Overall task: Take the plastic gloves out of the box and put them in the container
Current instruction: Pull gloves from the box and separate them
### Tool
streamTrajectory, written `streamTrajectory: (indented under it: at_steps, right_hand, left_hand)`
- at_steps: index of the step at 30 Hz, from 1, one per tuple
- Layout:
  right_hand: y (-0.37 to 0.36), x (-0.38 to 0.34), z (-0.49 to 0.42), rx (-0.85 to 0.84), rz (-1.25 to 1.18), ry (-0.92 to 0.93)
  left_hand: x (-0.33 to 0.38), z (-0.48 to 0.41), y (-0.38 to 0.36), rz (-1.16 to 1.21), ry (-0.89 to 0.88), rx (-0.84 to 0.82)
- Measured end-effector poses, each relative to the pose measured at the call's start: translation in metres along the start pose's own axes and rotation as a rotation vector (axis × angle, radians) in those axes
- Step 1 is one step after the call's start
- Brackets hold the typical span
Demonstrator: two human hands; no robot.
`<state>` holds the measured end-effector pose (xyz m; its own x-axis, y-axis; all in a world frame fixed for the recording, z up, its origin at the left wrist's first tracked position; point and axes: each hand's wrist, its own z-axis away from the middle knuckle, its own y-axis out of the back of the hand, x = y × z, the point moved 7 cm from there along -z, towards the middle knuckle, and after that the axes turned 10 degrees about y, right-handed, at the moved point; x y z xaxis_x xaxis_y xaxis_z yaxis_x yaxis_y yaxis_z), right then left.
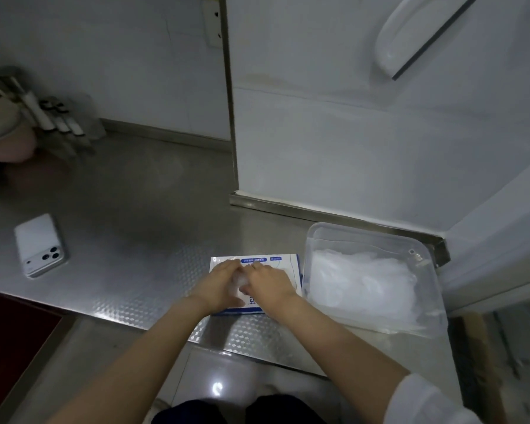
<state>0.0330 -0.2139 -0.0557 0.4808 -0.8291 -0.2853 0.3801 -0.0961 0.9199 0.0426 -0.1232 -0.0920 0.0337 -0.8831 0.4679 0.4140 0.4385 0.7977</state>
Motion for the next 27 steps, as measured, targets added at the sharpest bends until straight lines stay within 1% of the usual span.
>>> streamTrajectory:
  at_steps: [4,8,11,18,20,22,24,27]
  right_hand:
    - [0.001,0.003,-0.004,0.029,0.042,-0.039]
    - [0.009,0.008,-0.002,0.034,0.016,-0.046]
    - [0.021,0.013,0.000,0.087,-0.016,-0.053]
    - [0.044,0.053,0.011,0.183,0.003,-0.185]
    - [0.045,0.052,0.011,0.205,0.029,-0.154]
    - [0.042,0.043,0.008,0.207,0.067,-0.030]
    - [0.036,0.031,0.004,0.148,0.088,0.061]
    - [0.025,0.028,-0.004,0.070,0.067,0.017]
  left_hand:
    - [0.000,0.002,-0.002,0.031,-0.001,0.004]
    - [-0.005,0.002,-0.004,0.035,0.030,0.013]
    - [-0.007,0.002,-0.005,0.038,0.034,0.030]
    - [-0.008,0.001,-0.006,0.042,0.040,0.026]
    - [-0.008,0.002,-0.006,0.033,0.041,0.021]
    - [-0.007,0.002,-0.005,0.020,0.045,0.021]
    - [-0.005,0.003,-0.005,0.008,0.045,0.023]
    - [-0.003,0.005,-0.004,0.000,0.054,0.021]
